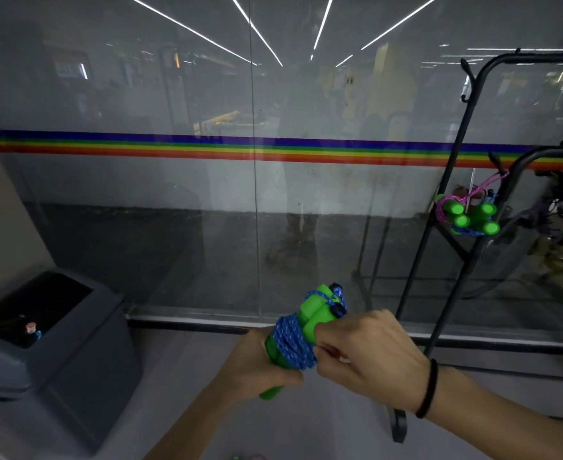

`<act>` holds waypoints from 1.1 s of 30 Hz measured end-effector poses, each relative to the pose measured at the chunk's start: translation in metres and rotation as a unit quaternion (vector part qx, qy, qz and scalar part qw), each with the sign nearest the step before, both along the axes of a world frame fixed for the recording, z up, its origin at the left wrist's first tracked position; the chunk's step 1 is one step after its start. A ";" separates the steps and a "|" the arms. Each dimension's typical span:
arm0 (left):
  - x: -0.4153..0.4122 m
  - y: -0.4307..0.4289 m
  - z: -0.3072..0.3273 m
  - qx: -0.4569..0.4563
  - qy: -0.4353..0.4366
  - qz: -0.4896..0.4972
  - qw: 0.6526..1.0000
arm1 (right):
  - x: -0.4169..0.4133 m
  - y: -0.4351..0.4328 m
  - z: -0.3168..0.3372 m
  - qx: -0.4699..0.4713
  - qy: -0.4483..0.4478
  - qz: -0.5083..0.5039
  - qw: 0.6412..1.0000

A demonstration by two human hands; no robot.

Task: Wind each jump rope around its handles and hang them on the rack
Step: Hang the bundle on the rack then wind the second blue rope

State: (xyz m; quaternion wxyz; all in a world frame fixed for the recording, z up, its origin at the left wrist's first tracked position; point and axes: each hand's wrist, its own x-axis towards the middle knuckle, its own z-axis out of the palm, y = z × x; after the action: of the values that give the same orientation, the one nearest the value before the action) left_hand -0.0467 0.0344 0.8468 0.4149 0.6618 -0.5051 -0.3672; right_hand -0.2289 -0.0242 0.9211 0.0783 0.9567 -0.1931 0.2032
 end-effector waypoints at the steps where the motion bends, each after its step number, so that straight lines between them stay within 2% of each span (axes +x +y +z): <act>1: -0.002 -0.002 -0.001 -0.007 -0.008 0.001 1.000 | 0.001 -0.002 -0.001 -0.018 -0.006 -0.031 0.999; 6: -0.007 -0.008 -0.002 -0.004 -0.067 0.025 0.997 | 0.015 -0.007 -0.002 -0.071 0.056 -0.196 0.977; 9: -0.012 -0.008 -0.003 -0.011 -0.102 0.070 0.992 | 0.017 -0.008 0.001 -0.038 0.065 -0.162 0.984; 10: -0.014 -0.008 -0.002 -0.021 -0.155 0.099 0.983 | 0.018 -0.010 0.000 0.017 0.063 -0.140 0.988; 12: -0.020 -0.008 0.001 -0.043 -0.316 0.152 0.935 | 0.020 -0.010 -0.005 0.088 0.062 -0.126 0.986; 13: -0.024 -0.009 0.001 -0.054 -0.371 0.160 0.913 | 0.021 -0.008 -0.004 0.098 0.056 -0.121 0.986; 14: -0.028 -0.011 0.000 -0.064 -0.381 0.162 0.908 | 0.023 -0.006 -0.005 0.106 0.049 -0.113 0.987; 20: -0.032 -0.015 -0.001 -0.058 -0.304 0.140 0.940 | 0.031 -0.003 -0.011 0.093 0.024 -0.036 0.995; 25: -0.025 -0.030 -0.006 0.000 -0.207 0.130 0.970 | 0.033 -0.014 -0.020 0.096 0.005 0.015 0.995; 29: -0.021 -0.043 -0.002 0.022 -0.128 0.115 0.985 | 0.031 -0.015 -0.019 0.081 -0.020 0.005 0.997; 33: -0.015 -0.049 -0.001 0.032 -0.026 0.125 0.991 | 0.024 -0.014 -0.022 0.113 -0.032 0.009 0.993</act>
State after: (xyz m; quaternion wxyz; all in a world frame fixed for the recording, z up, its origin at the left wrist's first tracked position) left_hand -0.0612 -0.0141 0.8457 0.4233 0.7416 -0.4171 -0.3113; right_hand -0.2044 -0.0380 0.8994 -0.0386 0.9542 -0.2083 0.2111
